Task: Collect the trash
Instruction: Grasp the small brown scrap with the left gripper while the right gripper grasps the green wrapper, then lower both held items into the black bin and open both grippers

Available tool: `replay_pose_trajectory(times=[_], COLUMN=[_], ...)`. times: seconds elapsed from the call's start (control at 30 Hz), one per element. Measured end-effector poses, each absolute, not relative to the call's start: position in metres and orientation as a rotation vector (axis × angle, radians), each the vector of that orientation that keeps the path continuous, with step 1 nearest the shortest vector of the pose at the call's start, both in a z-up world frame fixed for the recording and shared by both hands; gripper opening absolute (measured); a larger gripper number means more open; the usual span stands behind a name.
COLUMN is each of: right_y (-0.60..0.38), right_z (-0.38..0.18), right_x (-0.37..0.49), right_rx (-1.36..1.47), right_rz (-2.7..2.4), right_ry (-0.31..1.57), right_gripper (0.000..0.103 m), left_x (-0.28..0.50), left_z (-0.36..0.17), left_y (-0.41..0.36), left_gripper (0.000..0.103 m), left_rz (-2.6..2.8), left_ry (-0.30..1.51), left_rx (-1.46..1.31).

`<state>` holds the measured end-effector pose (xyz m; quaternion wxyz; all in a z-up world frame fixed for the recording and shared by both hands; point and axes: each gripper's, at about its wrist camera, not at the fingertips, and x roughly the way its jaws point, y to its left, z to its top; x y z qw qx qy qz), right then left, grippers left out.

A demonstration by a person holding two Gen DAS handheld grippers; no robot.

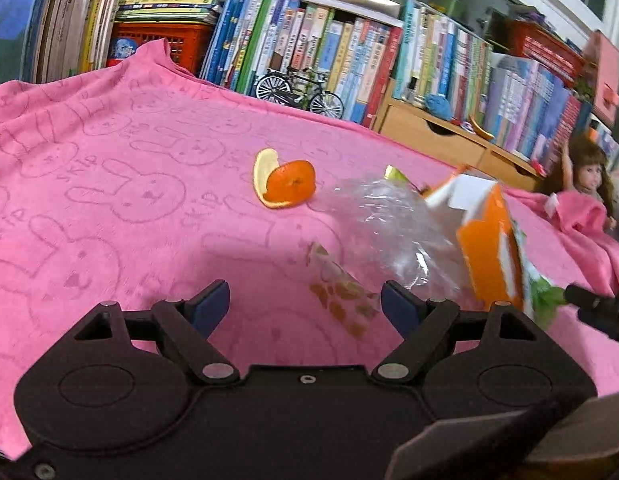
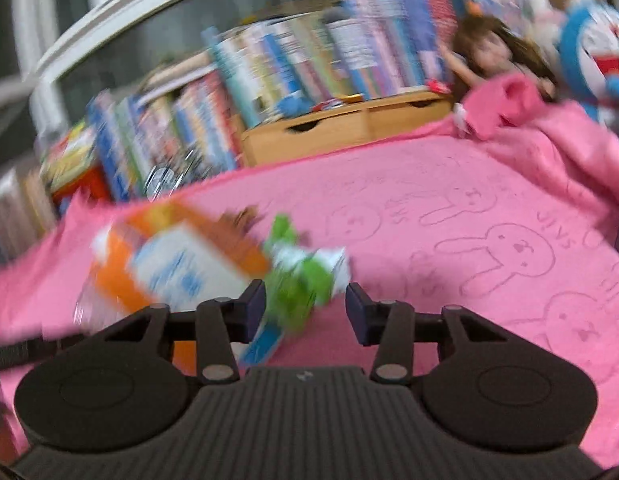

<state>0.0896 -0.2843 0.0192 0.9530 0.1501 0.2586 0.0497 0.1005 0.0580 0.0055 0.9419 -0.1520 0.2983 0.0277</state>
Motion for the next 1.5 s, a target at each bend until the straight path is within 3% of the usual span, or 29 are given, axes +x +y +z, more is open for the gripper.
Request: replay_pose_trajectory(times=[0.1,0.33,0.37,0.53,0.63,0.7,0.77,0.8,0.87,0.9,1.1,1.13,1.5], right_y=[-0.29,-0.287,-0.286,-0.291,-0.292,-0.296,-0.3,-0.299,-0.295,-0.292,-0.292,-0.293,-0.298], right_z=[0.015,-0.004,-0.005,-0.003,-0.002,-0.004,-0.009,-0.011,-0.011,-0.01,0.003,0.005,0.007], right_x=[0.121,0.164,0.165,0.157,0.15,0.151,0.152,0.151,0.149,0.146,0.127,0.124,0.104], right_rx=[0.327,0.31,0.314,0.372,0.386,0.421,0.461,0.451,0.418,0.406,0.41,0.416,0.323], right_rz=[0.043,0.035,0.04,0.096,0.129,0.182,0.215,0.217,0.22,0.22,0.203,0.198,0.13], right_ry=[0.547,0.63,0.635,0.642,0.651,0.685,0.72,0.717,0.707,0.701,0.638,0.631,0.632], right_gripper=[0.077,0.081,0.081,0.059,0.061,0.063,0.071,0.072,0.068,0.063,0.059,0.047,0.049], left_x=[0.111,0.098,0.095,0.092,0.096,0.099,0.101,0.102,0.101,0.101,0.089,0.085,0.042], left_z=[0.0,-0.006,-0.007,-0.009,-0.01,-0.009,-0.009,-0.01,-0.009,-0.009,-0.004,-0.003,0.012], left_y=[0.059,0.057,0.057,0.054,0.056,0.055,0.054,0.054,0.056,0.057,0.063,0.064,0.063], left_gripper=[0.082,0.083,0.083,0.083,0.083,0.074,0.041,0.036,0.017,0.014,0.009,0.009,0.009], left_rz=[0.076,0.038,0.033,0.039,0.049,0.051,0.063,0.068,0.069,0.066,0.045,0.044,-0.012], left_ry=[0.616,0.589,0.585,0.573,0.573,0.576,0.579,0.583,0.591,0.596,0.601,0.598,0.573], left_rx=[-0.309,-0.268,-0.258,-0.235,-0.265,-0.273,-0.26,-0.256,-0.268,-0.277,-0.28,-0.279,-0.278])
